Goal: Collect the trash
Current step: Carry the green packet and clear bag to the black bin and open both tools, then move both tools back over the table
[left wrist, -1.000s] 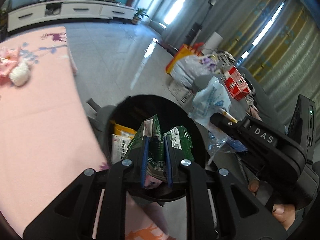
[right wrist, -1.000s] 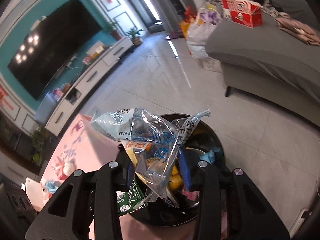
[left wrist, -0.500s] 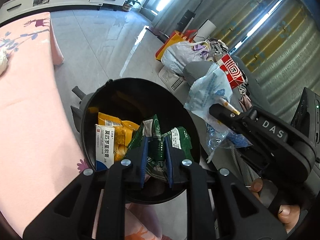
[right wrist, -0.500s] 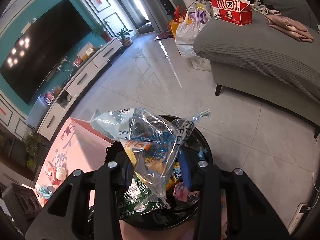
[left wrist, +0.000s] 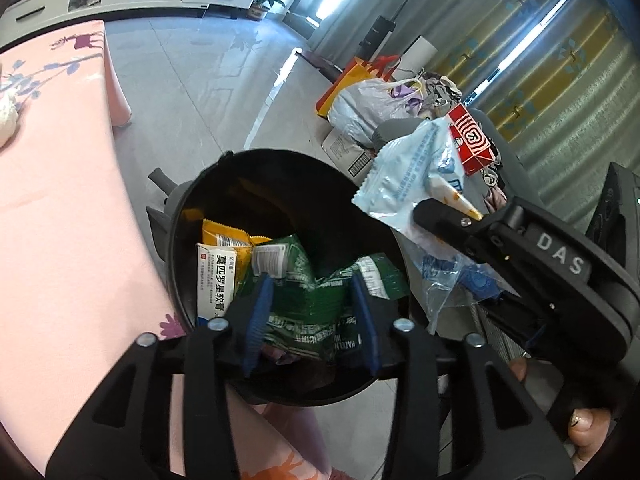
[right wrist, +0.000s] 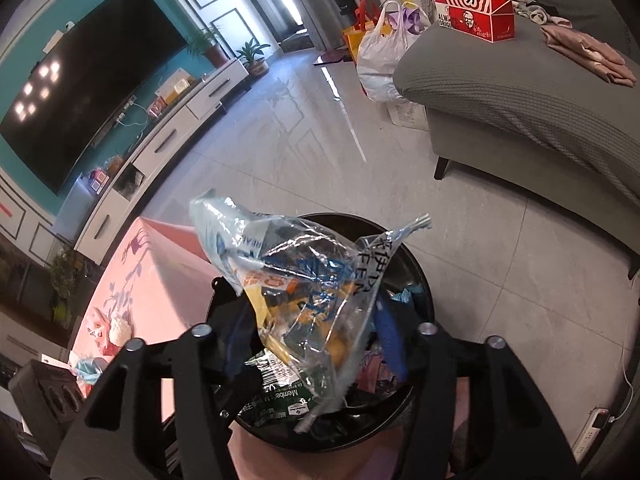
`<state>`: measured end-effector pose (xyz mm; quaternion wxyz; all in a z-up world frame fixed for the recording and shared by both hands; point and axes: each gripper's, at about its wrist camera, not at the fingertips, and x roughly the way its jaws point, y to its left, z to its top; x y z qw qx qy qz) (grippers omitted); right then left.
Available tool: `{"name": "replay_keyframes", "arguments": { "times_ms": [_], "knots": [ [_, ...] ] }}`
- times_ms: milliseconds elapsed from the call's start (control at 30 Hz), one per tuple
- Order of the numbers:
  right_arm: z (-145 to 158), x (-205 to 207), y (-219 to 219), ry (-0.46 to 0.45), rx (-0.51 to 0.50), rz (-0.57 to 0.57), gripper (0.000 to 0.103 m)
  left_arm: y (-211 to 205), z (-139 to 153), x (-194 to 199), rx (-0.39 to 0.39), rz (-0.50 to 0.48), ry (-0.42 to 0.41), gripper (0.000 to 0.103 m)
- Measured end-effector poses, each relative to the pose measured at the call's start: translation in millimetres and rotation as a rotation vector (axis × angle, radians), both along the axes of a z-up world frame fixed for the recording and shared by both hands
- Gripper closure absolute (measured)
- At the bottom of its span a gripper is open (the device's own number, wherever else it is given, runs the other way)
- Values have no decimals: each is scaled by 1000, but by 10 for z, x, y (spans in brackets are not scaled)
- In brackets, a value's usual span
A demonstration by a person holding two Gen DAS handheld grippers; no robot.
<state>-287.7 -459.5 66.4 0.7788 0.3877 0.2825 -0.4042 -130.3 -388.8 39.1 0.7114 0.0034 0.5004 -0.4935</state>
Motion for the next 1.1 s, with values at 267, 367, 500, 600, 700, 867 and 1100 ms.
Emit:
{"name": "replay_keyframes", "arguments": {
  "times_ms": [267,367,500,600,700,867,1100],
  "knots": [
    [23,93,89,30,-15,35,27,202,144,37,1,50,-64,21],
    [27,148,131,53,-25,52,21,301,189,105,-2,76,-72,17],
    [49,201,186,55,-35,65,16,521,266,214,-18,124,-75,12],
    [68,247,226,72,-54,74,12,764,337,316,-35,178,-85,8],
    [71,321,270,88,-69,84,11,1091,426,422,-44,249,-108,4],
    [95,497,405,105,-96,128,9,1791,523,653,-24,409,-138,3],
    [88,877,751,140,-145,249,9,2904,593,1022,90,663,-189,3]
  ]
}}
